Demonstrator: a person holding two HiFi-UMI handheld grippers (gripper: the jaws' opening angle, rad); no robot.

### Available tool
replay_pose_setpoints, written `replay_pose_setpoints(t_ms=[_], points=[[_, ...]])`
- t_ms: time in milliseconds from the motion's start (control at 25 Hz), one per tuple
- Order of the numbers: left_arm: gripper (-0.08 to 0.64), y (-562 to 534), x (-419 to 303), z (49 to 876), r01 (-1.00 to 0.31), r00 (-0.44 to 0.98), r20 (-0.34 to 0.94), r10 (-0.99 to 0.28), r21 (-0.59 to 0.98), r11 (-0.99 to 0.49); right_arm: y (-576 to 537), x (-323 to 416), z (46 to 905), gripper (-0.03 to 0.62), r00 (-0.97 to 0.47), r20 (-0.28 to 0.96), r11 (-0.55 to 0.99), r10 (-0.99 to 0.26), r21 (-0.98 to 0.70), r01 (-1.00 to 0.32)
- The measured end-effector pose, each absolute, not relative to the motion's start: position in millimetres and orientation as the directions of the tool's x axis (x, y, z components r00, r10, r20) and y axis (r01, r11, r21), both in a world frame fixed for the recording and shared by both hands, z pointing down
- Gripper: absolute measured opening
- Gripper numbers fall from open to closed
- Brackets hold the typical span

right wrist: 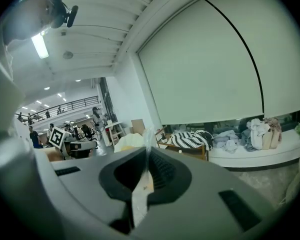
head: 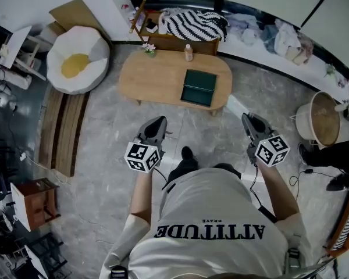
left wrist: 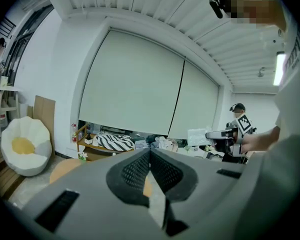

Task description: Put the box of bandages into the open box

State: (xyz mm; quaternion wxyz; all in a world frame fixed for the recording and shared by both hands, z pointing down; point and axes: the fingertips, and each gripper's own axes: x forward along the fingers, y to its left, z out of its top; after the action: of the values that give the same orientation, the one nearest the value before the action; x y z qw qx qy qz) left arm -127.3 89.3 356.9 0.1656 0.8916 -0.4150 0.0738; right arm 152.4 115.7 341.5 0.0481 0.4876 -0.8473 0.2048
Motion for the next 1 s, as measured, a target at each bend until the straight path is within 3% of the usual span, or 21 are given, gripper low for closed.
replay_pose_setpoints(t_ms=[480,1000], points=[[0.021,27,-182,371,-0.714,0.7,0.272,-0.66,0.239,-0.658,74,93,353,0.025,-0.471,0.313,0.392,-0.825,-0.284,-0.875],[0.021,2,-180,383,-0.701,0.713,0.293,-0.637,0.265,-0.662,50,92,363,0.025,-0.467,0.347,0.38,-0.813,-0.293,-0.878]])
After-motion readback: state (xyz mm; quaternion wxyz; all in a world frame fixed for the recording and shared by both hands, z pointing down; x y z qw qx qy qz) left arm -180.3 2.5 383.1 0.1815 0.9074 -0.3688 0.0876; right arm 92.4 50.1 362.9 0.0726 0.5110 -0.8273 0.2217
